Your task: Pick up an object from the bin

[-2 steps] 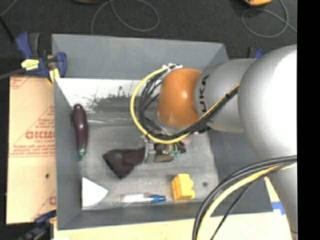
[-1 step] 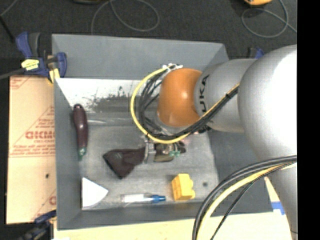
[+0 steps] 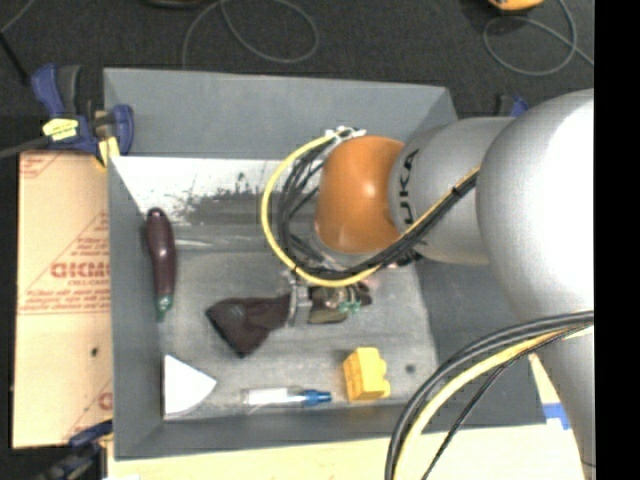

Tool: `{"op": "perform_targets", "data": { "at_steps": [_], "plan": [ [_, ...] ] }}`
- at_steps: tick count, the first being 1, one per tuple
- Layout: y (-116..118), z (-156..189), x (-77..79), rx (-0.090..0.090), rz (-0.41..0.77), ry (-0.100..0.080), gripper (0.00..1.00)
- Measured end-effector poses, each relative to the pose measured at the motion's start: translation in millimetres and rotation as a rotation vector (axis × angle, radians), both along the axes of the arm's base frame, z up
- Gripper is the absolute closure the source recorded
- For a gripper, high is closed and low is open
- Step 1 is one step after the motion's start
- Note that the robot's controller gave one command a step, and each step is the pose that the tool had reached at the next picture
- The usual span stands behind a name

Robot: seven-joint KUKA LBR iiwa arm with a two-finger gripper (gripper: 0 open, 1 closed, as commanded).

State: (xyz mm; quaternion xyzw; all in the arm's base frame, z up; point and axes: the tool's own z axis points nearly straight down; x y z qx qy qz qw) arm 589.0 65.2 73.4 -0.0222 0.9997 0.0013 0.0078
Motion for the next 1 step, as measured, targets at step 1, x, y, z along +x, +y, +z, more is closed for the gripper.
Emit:
{"op": "perform_targets", "data": {
  "at_steps": [1],
  "plan": [
    [-0.3,8.1,-2.1,-0.001,0.0,0.006,1.0]
  ]
}}
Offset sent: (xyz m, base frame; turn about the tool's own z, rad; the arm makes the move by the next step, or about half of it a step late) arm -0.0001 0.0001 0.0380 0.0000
